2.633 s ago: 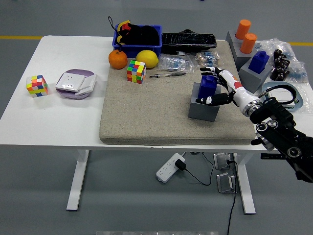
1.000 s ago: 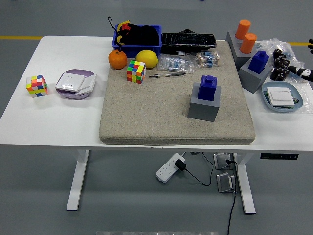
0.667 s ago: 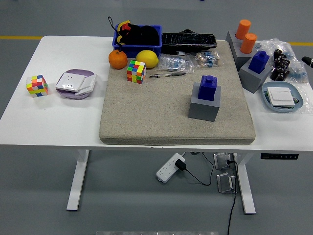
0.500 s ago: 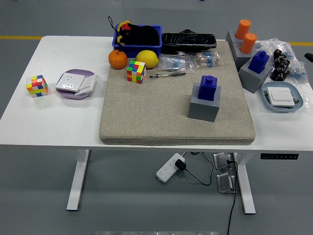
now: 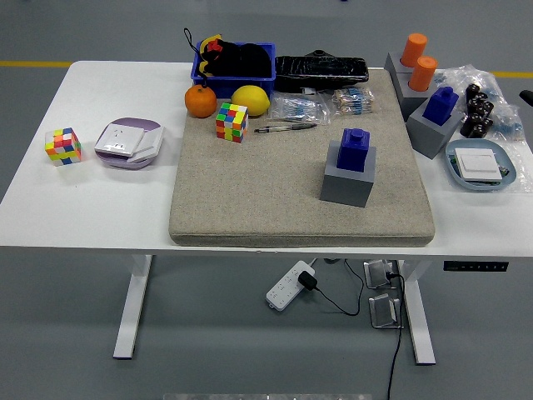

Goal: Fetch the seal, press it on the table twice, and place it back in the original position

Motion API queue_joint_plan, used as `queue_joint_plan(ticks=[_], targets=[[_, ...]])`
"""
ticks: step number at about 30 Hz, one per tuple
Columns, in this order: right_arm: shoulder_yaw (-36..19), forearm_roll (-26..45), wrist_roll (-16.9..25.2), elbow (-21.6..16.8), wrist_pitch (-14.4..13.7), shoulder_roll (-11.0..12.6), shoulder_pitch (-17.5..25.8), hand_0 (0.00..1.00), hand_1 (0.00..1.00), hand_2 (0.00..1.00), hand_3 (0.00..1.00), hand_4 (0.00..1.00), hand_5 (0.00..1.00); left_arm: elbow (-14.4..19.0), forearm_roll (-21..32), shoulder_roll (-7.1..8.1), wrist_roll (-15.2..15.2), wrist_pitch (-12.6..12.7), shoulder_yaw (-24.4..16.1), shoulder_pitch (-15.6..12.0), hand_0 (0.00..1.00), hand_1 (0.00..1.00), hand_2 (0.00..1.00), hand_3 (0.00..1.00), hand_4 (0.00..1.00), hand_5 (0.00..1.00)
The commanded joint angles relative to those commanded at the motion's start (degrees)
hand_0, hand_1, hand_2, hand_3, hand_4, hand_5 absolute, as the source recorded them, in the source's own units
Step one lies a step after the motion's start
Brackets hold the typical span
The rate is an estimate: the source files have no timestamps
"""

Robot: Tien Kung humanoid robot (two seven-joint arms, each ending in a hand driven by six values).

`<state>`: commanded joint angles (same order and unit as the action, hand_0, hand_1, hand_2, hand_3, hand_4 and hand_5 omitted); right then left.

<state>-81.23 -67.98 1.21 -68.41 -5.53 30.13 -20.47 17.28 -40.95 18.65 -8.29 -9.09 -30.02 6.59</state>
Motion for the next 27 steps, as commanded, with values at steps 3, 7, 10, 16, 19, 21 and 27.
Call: queue_joint_plan(ticks=[3, 7, 10, 16, 19, 21, 27], targets=[[-0.11, 0.02, -0.04, 0.06, -0.01, 0.05, 0.16, 0.892, 0.876, 0.849, 0.845, 0.998, 0.346, 0.05, -0.06, 0.12, 0.03, 0.01, -0.02, -0.04, 0.825, 0.795, 0.763, 0.814, 0.749, 0.306], [-0.12, -0.04, -0.19, 0.06, 0.07, 0.14, 0.25, 0.892, 0.876, 0.849, 0.845, 0.998, 0.346, 0.05, -0.01, 0.23, 0.03, 0.02, 0.13, 0.03, 0.825, 0.795, 0.763, 0.814, 0.749, 0.306], [-0.32, -0.13, -0.23, 0.10, 0.10, 0.12, 0.31, 0.891, 0.876, 0.849, 0.845, 0.998, 0.348, 0.06, 0.00, 0.29, 0.01, -0.01, 0.31, 0.05, 0.824, 0.795, 0.762, 0.814, 0.748, 0.306], [-0.69, -0.25, -0.39, 0.12, 0.17, 0.30, 0.52, 0.887, 0.874, 0.846, 0.843, 0.998, 0.348, 0.17, -0.07, 0.52, 0.04, -0.01, 0.52, 0.24, 0.824, 0.797, 0.764, 0.815, 0.747, 0.307], [-0.73, -0.03, -0.35, 0.14, 0.40, 0.31, 0.61, 0.887, 0.874, 0.846, 0.843, 0.998, 0.348, 0.18, -0.03, 0.62, 0.02, -0.03, 0.81, 0.24, 0.824, 0.797, 0.764, 0.815, 0.747, 0.307], [-0.76, 0.03, -0.47, 0.16, 0.59, 0.28, 0.65, 0.887, 0.872, 0.849, 0.844, 0.998, 0.349, 0.17, -0.01, 0.67, 0.01, -0.05, 0.99, 0.23, 0.825, 0.797, 0.762, 0.814, 0.745, 0.306], [-0.90, -0.10, -0.68, 0.12, 0.74, 0.27, 0.96, 0.887, 0.872, 0.851, 0.842, 0.998, 0.352, 0.21, -0.02, 0.83, 0.01, -0.03, 1.32, 0.12, 0.824, 0.798, 0.763, 0.814, 0.745, 0.306]])
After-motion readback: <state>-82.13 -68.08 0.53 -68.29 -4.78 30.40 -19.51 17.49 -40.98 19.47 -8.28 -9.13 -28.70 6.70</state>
